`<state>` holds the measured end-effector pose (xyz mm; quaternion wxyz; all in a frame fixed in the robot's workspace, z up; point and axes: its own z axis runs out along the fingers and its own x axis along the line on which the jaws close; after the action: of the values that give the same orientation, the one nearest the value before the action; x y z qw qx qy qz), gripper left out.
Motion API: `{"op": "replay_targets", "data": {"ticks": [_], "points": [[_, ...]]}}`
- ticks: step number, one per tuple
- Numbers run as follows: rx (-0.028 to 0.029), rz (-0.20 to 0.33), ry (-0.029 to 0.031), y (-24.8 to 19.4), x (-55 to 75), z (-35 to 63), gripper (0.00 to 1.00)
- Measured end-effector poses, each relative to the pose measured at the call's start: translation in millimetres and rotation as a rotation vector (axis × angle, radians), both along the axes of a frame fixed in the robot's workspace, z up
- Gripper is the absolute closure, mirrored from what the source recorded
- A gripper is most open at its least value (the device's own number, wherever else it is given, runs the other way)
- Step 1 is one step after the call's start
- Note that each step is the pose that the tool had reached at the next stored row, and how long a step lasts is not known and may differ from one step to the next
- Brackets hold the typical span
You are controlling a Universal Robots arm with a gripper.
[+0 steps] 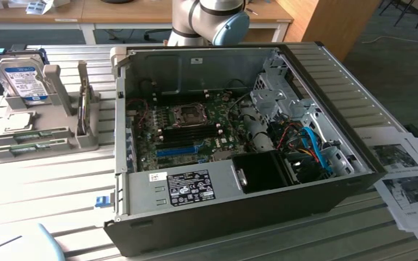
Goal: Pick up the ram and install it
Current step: 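Pick up the ram and move it above insertion slot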
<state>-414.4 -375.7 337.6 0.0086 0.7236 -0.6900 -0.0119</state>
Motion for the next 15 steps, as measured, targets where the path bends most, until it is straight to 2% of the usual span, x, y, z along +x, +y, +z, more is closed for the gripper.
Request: {"op": "replay_targets", "data": {"ticks": [6, 7, 10, 15], "points": [[0.0000, 0.000, -0.0001, 0.0, 0.0, -10.9, 0.91], [0.0000, 0.000, -0.0001, 0.0, 0.0, -16.2, 0.91], [0.0000, 0.000, -0.0002, 0.0, 0.0, -22.1, 0.91], [-0.0001, 0.000, 0.0001, 0.0, 0.0, -23.5, 0.91]]}}
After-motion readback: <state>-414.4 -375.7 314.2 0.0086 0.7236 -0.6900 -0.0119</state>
